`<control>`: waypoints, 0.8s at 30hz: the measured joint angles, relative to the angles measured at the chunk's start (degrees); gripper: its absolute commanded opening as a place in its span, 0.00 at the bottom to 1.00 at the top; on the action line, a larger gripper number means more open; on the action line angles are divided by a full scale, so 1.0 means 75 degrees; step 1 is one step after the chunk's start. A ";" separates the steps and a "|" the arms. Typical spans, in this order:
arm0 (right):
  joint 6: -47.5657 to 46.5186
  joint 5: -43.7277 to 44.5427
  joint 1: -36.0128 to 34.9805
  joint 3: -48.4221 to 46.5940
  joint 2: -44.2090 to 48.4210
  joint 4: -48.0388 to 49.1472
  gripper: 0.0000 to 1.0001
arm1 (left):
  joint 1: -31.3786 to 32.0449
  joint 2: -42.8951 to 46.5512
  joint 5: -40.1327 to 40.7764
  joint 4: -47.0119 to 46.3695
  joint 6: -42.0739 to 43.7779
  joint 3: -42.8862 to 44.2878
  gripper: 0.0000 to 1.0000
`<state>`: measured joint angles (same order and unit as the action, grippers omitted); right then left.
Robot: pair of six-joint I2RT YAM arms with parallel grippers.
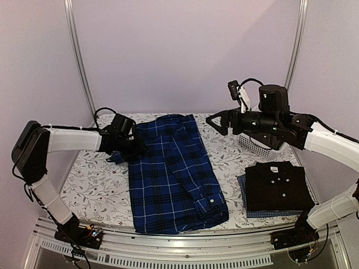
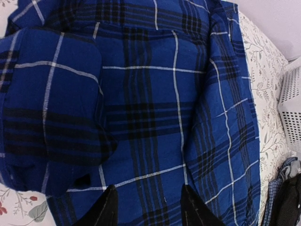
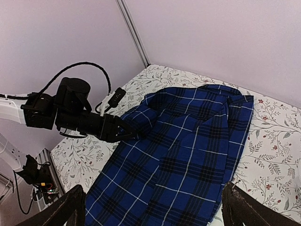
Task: Fold and stack the long sleeve shirts
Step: Place the sleeve of the 1/3-folded shirt.
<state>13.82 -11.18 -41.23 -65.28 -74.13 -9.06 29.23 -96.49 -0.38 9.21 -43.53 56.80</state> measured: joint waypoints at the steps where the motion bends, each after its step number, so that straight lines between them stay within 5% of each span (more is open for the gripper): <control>1: 0.0003 0.0000 -0.0003 0.0000 -0.0012 0.0000 0.99 | 0.0003 0.0108 0.0032 0.0061 -0.0003 -0.0012 0.51; 7: 0.0006 -0.0035 0.0000 0.0003 -0.0111 0.0006 0.99 | -0.0192 0.1078 0.0361 0.0414 0.0058 -0.0125 0.54; 11: 0.0012 -0.0125 -0.0003 0.0003 -0.0219 0.0006 0.99 | -0.1046 0.1370 0.0152 0.0405 0.0134 -0.0455 0.54; 17: 0.0041 -0.0192 0.0000 0.0029 -0.0326 0.0038 0.99 | -0.2570 0.0842 -0.0551 0.0318 0.0347 -0.0691 0.55; 24: 0.0085 -0.0230 0.0000 0.0143 -0.0356 0.0189 0.99 | -0.3238 -0.0195 -0.1297 -0.0029 0.0612 -0.0530 0.55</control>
<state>14.46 -12.91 -41.23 -64.20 -76.79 -7.64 4.95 -97.95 -10.11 8.99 -38.94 52.82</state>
